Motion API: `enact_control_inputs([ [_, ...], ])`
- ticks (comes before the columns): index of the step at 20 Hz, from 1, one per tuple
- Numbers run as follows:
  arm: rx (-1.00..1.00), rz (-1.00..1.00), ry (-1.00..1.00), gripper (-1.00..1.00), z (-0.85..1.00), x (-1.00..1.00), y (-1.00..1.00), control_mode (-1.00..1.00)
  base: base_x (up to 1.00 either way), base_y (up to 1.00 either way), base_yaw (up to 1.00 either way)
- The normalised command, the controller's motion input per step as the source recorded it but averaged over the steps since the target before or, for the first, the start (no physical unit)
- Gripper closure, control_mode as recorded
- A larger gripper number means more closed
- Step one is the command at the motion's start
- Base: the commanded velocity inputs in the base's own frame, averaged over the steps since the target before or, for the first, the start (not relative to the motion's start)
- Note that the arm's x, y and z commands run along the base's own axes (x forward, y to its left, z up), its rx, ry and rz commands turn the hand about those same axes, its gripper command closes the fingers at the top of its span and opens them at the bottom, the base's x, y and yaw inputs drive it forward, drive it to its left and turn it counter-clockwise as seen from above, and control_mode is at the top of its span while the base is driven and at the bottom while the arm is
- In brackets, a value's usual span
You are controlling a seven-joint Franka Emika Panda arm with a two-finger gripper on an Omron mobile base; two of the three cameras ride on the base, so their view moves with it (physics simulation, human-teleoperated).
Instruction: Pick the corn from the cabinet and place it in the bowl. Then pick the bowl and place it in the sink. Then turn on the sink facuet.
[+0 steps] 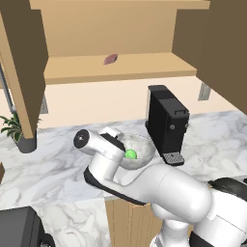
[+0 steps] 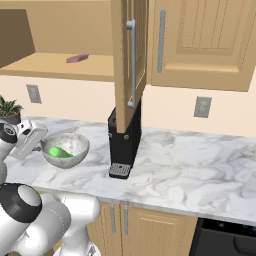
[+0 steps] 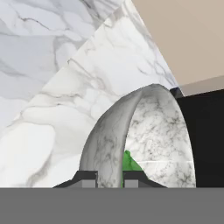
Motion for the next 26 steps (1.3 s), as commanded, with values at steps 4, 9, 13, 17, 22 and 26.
enact_control_inputs([
  [4,0.0,0.27,0.0,1.0,0.6,-0.48,0.0,-1.0,0.0,0.0,0.0],
  [9,-0.03,0.34,-0.01,1.0,0.67,-0.67,0.0,-1.0,0.0,0.0,0.0],
  [13,-0.01,0.3,0.0,1.0,0.93,-0.89,0.0,-1.0,0.0,0.0,0.0],
  [17,0.0,0.28,0.0,1.0,1.0,-0.86,-0.1,-1.0,0.0,0.0,0.0],
  [22,0.0,0.28,-0.01,1.0,0.97,-0.9,-0.26,-1.0,0.0,0.0,0.0],
  [26,0.0,0.27,-0.04,1.0,0.86,-0.99,-0.41,-1.0,0.0,0.0,0.0],
])
